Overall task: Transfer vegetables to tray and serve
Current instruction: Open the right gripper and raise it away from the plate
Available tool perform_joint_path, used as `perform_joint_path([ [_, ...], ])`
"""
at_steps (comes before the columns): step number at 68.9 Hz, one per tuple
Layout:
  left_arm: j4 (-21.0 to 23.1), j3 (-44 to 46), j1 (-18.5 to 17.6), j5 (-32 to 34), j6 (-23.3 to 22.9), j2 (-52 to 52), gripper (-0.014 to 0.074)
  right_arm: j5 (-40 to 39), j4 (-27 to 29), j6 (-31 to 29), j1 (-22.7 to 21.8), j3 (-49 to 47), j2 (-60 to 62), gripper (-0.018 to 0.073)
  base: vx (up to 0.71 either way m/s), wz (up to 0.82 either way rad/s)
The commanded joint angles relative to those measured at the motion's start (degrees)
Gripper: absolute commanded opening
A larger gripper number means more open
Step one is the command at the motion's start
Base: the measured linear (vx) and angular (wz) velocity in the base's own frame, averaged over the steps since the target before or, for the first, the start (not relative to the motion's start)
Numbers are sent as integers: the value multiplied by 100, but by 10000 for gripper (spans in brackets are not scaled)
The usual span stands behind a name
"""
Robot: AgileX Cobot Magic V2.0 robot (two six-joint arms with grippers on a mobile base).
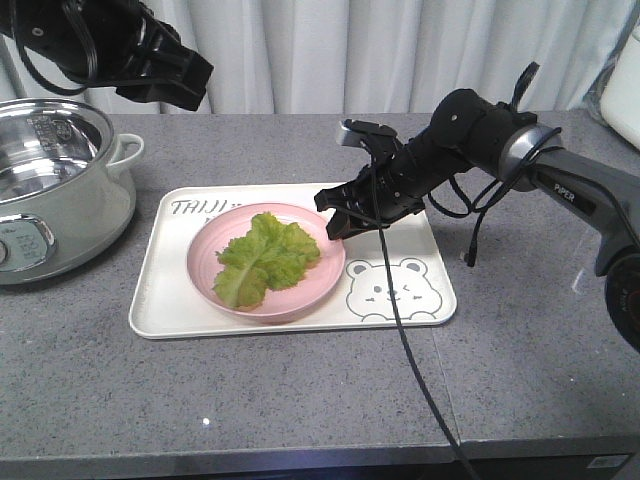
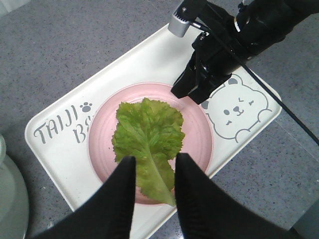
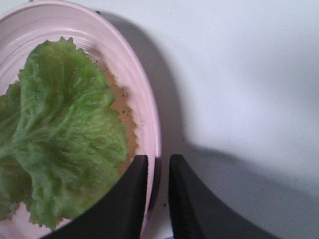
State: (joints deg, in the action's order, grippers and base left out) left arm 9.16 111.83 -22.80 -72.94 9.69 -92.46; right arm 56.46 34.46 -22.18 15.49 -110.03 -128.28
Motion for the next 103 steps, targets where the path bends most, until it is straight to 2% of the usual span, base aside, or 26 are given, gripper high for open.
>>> perform_joint_path([
  [1, 79, 151, -38, 129, -54, 207, 189, -147, 98, -9, -18, -226, 382, 259, 0, 0],
  [8, 58, 151, -38, 129, -125, 207, 189, -50, 46, 101, -18, -426, 417, 381, 0, 0],
  [14, -120, 151, -38, 129, -462, 207, 189, 96, -37, 310, -30, -738, 481, 440, 0, 0],
  [22, -648, 151, -38, 129, -1029, 207, 189, 441, -422, 658, -79, -1272, 659, 445, 0, 0],
  [33, -1633, 151, -38, 129, -1408, 207, 189, 1088, -1119, 1214, -309, -1820, 999, 441, 0, 0],
  [42, -1968, 151, -38, 129, -1695, 207, 189, 1704, -1780, 1697, -582, -1930, 1237, 441, 0, 0],
  [49, -1998, 139, -12, 129, -1702, 171, 191, 1704, -1809, 2042, -778, -1861, 1324, 441, 0, 0],
  [58, -1971, -10, 149, 129, -1753, 108, 202, 1704, -1807, 2043, -834, -1636, 1331, 441, 0, 0],
  [71, -1845, -733, 421, 134, -1857, 47, 240, 1704, -1792, 1862, -829, -784, 1331, 441, 0, 0],
  [80, -1648, -1183, 554, 225, -1857, -73, 267, 1704, -1976, 1808, -829, -343, 1331, 441, 0, 0],
  [103, -1369, -1911, 648, 554, -1840, -463, 270, 1704, -2128, 1635, -829, -64, 1313, 441, 0, 0],
])
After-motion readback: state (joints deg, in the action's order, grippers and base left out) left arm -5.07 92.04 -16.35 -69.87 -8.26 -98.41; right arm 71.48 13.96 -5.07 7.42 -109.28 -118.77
